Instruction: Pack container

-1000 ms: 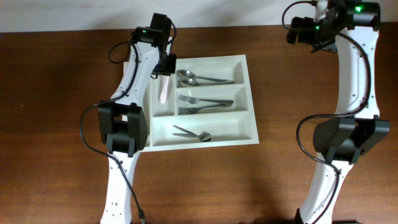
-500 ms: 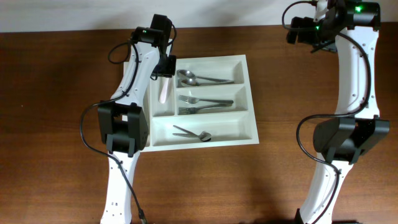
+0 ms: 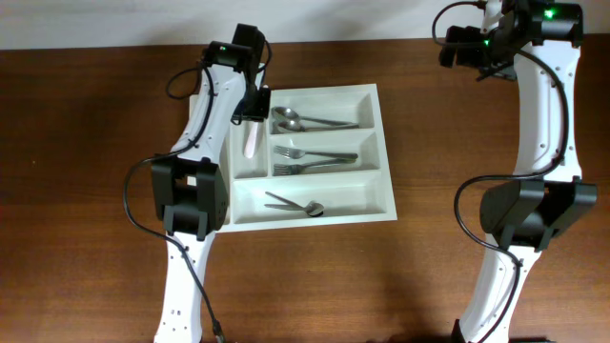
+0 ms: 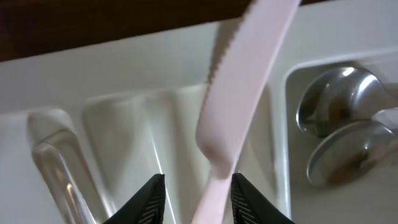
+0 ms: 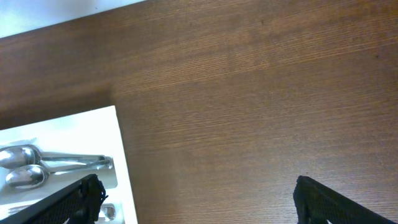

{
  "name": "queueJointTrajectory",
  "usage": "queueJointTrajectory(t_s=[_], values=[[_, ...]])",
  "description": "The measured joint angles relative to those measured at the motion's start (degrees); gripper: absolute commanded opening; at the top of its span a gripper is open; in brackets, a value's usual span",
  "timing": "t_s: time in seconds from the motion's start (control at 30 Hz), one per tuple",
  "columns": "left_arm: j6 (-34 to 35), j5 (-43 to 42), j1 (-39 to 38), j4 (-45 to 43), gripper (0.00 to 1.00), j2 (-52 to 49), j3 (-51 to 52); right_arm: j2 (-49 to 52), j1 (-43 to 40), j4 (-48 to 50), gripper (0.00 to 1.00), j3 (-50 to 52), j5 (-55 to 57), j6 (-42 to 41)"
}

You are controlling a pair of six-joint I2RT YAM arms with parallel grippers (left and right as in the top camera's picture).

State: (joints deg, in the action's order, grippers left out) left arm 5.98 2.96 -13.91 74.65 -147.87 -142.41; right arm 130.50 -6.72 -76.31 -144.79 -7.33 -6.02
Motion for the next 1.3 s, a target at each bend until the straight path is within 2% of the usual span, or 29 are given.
queueJointTrajectory(t_s=[0.43, 0.63, 0.77, 1.03, 1.23, 1.3], values=[[0.0, 0.5, -1.4, 1.1, 0.35, -2.7, -0.1, 0.0, 0.0, 0.0, 0.99, 0.0, 0.0, 0.0], [-0.2, 0.3, -1.4, 1.1, 0.17, -3.8, -0.1, 0.0, 0.0, 0.0, 0.99, 0.0, 0.0, 0.0], [-0.3, 0.2, -1.6, 1.3, 0.15, -3.8, -0.2, 0.0, 0.0, 0.0, 0.99, 0.0, 0.0, 0.0], [-0.4, 0.2, -1.6, 5.3, 0.02, -3.8, -0.2, 0.0, 0.0, 0.0, 0.99, 0.0, 0.0, 0.0], [-0.4, 0.2, -1.6, 7.7, 0.03, -3.8, -0.2, 0.0, 0.0, 0.0, 0.99, 0.0, 0.0, 0.0], [-0.4, 0.2, -1.6, 8.0, 0.16, -3.8, -0.2, 0.0, 0.0, 0.0, 0.99, 0.0, 0.0, 0.0]])
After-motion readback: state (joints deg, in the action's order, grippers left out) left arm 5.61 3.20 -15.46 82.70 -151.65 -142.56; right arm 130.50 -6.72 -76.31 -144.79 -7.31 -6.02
